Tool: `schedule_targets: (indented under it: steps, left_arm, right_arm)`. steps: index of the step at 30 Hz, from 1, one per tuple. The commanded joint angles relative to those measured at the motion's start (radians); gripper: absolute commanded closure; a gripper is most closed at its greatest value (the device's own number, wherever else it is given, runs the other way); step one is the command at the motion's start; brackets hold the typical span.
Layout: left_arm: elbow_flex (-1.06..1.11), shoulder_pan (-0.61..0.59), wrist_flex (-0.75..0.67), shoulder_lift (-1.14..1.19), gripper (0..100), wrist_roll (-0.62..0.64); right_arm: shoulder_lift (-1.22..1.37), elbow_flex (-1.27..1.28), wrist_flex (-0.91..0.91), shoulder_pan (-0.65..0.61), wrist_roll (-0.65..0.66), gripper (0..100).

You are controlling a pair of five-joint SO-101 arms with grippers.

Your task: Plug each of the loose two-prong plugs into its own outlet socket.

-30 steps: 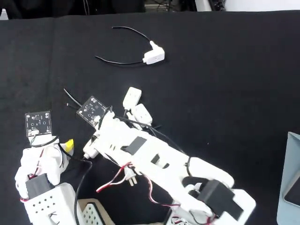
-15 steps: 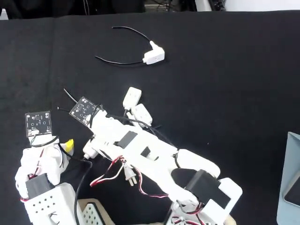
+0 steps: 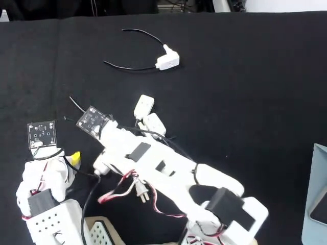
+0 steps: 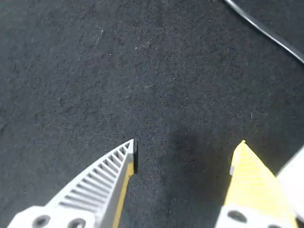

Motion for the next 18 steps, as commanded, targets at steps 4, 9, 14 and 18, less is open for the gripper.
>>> schedule_targets:
  steps: [4, 9, 14, 18]
  left_arm:
    - [0.007, 0.001, -0.006, -0.008, 68, 0.005]
    - [0.007, 0.001, -0.006, -0.008, 68, 0.005]
    - [0.008, 0.001, -0.006, -0.008, 68, 0.005]
    - [0.008, 0.001, -0.006, -0.008, 68, 0.005]
  right_arm:
    - [-0.268, -0.002, 0.008, 0.138, -0.028, 98.7]
    - [-0.418, 0.018, 0.008, 0.275, -0.084, 98.7]
    - [-0.512, 0.019, 0.006, 0.422, -0.117, 98.7]
    - [-0.492, 0.035, -0.11, 0.557, -0.141, 98.7]
